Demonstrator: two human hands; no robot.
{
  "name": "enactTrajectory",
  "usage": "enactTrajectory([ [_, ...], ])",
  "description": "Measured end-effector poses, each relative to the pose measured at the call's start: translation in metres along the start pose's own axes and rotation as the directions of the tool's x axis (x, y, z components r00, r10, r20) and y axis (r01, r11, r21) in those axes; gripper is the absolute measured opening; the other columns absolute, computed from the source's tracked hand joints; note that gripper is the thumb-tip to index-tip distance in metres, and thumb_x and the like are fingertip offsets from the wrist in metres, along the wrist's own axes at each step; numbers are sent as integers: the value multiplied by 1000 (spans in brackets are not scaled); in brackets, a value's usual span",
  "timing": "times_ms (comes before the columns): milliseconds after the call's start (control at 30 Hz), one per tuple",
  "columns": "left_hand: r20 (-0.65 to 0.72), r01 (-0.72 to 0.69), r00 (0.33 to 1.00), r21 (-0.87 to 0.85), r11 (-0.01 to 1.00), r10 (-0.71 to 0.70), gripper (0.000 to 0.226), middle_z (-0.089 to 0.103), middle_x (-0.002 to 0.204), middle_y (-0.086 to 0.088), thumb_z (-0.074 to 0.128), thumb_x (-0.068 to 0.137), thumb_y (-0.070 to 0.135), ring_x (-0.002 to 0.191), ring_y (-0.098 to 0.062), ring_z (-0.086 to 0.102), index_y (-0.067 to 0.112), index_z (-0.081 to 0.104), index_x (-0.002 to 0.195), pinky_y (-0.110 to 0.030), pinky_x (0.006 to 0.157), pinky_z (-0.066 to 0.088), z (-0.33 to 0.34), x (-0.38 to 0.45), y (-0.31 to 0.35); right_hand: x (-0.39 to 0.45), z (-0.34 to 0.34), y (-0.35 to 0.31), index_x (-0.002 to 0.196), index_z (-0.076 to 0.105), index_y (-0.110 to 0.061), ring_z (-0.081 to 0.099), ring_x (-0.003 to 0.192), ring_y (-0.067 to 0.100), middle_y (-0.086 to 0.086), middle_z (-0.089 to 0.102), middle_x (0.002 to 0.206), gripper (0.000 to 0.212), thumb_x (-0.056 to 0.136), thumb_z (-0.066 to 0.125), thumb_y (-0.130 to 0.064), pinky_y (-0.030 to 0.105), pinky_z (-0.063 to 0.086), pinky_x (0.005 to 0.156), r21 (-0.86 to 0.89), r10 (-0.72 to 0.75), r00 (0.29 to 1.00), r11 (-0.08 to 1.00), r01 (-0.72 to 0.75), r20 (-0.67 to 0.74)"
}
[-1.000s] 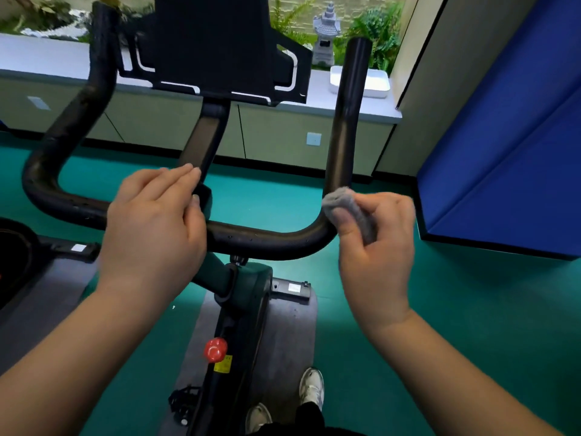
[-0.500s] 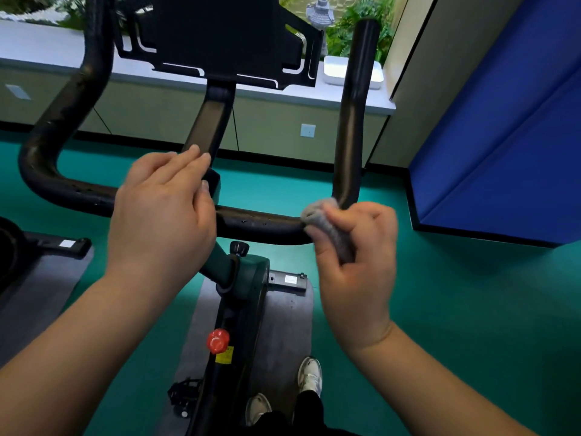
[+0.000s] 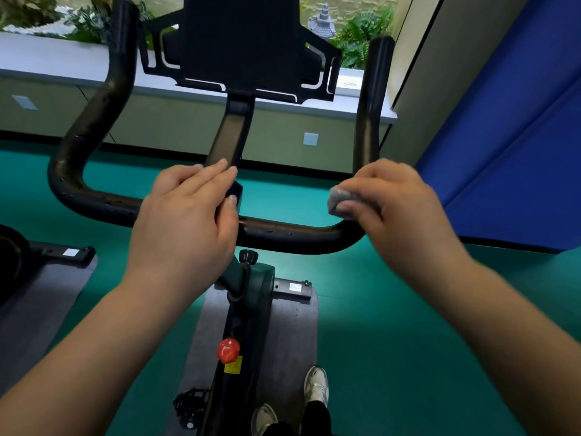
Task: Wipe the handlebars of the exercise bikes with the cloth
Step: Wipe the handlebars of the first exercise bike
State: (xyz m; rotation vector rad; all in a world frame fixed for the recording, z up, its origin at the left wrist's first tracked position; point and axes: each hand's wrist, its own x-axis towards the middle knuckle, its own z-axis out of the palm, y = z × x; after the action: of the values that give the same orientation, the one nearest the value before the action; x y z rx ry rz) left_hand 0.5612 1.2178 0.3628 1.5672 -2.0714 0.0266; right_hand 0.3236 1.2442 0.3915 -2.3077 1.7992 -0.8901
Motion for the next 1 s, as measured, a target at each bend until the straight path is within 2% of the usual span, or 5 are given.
enactTrajectory([
  [200, -12, -13, 1000, -3, 1000, 13, 46, 59, 132, 1, 41, 90, 30, 121, -26, 47, 15, 60, 130, -39, 101, 38, 0, -1, -1, 32, -15, -10, 94, 75, -21, 52, 96, 24, 1, 63, 94, 19, 90, 60, -32, 34, 39, 87, -222, -25, 893, 965, 139, 449],
  [433, -43, -33, 999, -26, 999, 31, 44, 62, 128, -2, 44, 89, 28, 117, -27, 49, 13, 62, 126, -41, 99, 42, 2, -1, -3, 55, -7, -31, 98, 73, -13, 64, 96, 25, 8, 72, 97, 28, 90, 60, -36, 36, 50, 87, -353, 206, 738, 935, 46, 643],
  [633, -35, -24, 999, -34, 999, 23, 43, 61, 128, 0, 46, 89, 29, 118, -25, 49, 14, 62, 126, -43, 97, 44, 2, 0, -4, 70, -12, -30, 95, 70, -15, 60, 81, 23, 3, 65, 82, 20, 90, 55, -26, 26, 41, 60, -531, 266, 705, 827, 183, 657],
  [833, -23, -21, 1000, -21, 1000, 20, 43, 61, 129, 1, 46, 89, 29, 119, -24, 49, 15, 62, 126, -44, 96, 45, 2, 0, -5, 64, 2, -42, 107, 69, -7, 62, 103, 28, 12, 69, 107, 37, 94, 54, -39, 35, 49, 90, -400, 254, 661, 913, 78, 707],
  [1000, -43, -10, 999, -43, 999, 9, 43, 62, 127, 1, 47, 88, 28, 117, -24, 49, 14, 63, 125, -43, 97, 45, 2, 0, -2, 69, -15, -33, 109, 68, -8, 62, 104, 29, 13, 69, 106, 28, 94, 52, -26, 32, 47, 80, -462, 292, 693, 884, 68, 659],
])
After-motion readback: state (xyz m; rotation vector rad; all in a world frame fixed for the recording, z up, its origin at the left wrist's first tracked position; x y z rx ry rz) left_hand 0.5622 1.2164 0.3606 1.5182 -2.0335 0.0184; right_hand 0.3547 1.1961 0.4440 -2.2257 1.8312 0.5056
